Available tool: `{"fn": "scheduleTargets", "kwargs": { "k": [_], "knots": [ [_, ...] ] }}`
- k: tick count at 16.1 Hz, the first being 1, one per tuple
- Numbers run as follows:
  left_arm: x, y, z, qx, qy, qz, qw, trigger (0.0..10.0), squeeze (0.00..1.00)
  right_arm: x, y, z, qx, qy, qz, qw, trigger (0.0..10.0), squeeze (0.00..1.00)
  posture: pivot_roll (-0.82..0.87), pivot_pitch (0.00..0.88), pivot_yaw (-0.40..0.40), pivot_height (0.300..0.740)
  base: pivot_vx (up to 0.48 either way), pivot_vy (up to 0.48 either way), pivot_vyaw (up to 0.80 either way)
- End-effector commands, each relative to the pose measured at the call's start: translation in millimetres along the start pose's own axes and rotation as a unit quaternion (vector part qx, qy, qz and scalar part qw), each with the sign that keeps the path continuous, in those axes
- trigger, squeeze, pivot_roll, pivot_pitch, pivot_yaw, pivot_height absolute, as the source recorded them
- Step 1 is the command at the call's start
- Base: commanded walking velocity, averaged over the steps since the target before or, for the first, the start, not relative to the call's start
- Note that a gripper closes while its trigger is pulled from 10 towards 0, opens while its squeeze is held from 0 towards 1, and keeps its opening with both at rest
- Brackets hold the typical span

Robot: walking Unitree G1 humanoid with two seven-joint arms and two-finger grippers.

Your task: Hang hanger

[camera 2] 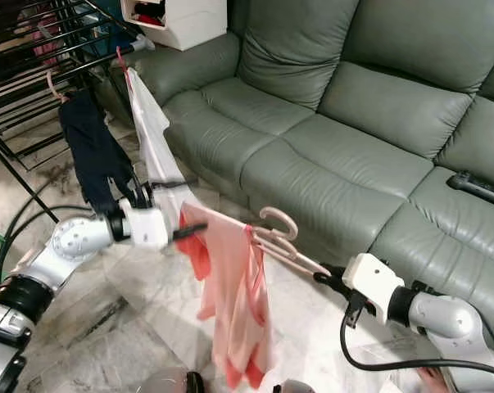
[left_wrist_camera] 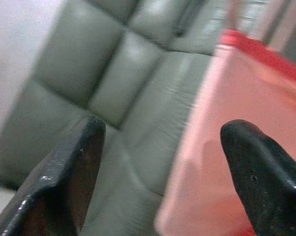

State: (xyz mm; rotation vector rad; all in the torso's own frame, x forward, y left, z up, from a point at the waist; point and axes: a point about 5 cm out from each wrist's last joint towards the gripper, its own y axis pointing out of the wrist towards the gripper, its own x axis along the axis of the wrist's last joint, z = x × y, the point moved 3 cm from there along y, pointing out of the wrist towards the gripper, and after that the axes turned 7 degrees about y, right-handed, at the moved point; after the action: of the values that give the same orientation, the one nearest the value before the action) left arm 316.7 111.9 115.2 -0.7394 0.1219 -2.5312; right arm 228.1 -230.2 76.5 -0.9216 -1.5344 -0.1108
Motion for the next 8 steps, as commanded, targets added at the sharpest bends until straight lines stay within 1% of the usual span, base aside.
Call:
{"fn": "scheduleTargets", "kwargs": {
  "k": [1, 2, 3, 6, 8],
  "knots": [
    [-1.9, -3.3, -0.5, -0.043, 0.009, -0.002, 0.999, 10.0, 0.88, 6.3, -0.4, -2.2, 0.013, -0.022, -0.006, 1.000, 10.0, 0.00, -0.09, 0.000, 0.056, 0.740, 0.000, 0.000, 0.00],
    [-6.6, -5.3, -6.4, -0.076, 0.019, 0.008, 0.997, 10.0, 0.20, 6.0, -1.1, -2.1, 0.018, -0.024, -0.006, 1.000, 10.0, 0.00, -0.09, 0.000, 0.057, 0.740, 0.000, 0.000, 0.00],
    [-11.4, -6.2, -10.0, -0.099, 0.019, 0.018, 0.995, 10.0, 0.00, 6.0, -1.4, -0.7, 0.028, -0.023, -0.005, 0.999, 10.0, 0.00, -0.09, 0.000, 0.058, 0.740, 0.000, 0.000, 0.00],
    [-16.8, -2.9, -12.7, -0.114, 0.015, 0.030, 0.993, 10.0, 0.00, 5.4, -0.9, 8.1, 0.063, -0.016, 0.002, 0.998, 10.0, 0.00, -0.09, 0.000, 0.059, 0.740, 0.000, 0.000, 0.00],
    [-18.6, -1.6, -19.7, -0.130, 0.012, 0.035, 0.991, 10.0, 0.00, 5.9, -0.1, 12.2, 0.079, -0.014, 0.006, 0.997, 10.0, 0.00, -0.10, 0.000, 0.061, 0.740, 0.000, 0.000, 0.00]
  ]
}}
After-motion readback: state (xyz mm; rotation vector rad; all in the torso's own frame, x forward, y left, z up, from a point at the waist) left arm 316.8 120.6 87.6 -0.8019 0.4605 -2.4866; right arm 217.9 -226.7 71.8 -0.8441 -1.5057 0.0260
